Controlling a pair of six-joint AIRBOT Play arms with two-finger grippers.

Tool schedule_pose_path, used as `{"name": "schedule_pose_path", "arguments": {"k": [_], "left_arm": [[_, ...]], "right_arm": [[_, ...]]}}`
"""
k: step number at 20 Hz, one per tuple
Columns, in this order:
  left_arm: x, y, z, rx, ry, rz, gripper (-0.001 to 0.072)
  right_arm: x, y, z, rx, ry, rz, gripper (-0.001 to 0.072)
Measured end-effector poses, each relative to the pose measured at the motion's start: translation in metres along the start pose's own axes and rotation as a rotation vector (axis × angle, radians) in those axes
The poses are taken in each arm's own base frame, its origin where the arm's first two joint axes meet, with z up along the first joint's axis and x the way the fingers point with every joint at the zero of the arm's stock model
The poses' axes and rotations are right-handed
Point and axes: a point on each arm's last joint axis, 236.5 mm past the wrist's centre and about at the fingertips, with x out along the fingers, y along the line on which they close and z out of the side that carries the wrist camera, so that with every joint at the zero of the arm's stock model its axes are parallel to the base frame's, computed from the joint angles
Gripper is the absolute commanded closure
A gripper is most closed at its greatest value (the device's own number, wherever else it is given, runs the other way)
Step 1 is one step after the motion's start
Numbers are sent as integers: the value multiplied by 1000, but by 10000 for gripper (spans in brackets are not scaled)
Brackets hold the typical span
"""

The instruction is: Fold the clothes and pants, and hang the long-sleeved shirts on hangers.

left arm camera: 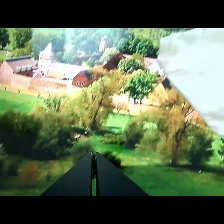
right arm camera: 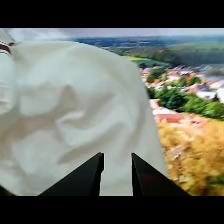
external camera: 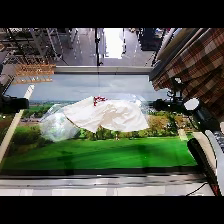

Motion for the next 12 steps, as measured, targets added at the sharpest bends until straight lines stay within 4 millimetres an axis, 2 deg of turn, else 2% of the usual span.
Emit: {"name": "schedule_pose_path", "arguments": {"k": [1,2,3,4,6,9,10,11,12], "left_arm": [[5,-5,2,-4,-2,-18,699],[9,-11,2,-11,3,-41,580],[14,-19,2,-21,10,-71,144],[19,-31,1,-30,22,-118,-8],[28,-65,-3,-40,57,-249,-8],[48,-118,-22,-74,157,-440,-1],[58,-132,-32,-97,204,-483,-1],[72,-145,-46,-125,262,-513,3],[87,-157,-59,-155,314,-533,23]], "right_arm": [[0,12,-1,91,7,47,488],[-2,22,-1,171,14,91,488],[-4,32,-3,244,30,133,488],[-7,40,-4,293,43,162,487],[-12,42,-9,332,83,175,493],[-14,18,-40,272,197,69,478],[-15,9,-50,249,231,30,370],[-15,-1,-57,232,251,-6,295],[-14,-11,-60,229,255,-34,329]]}}
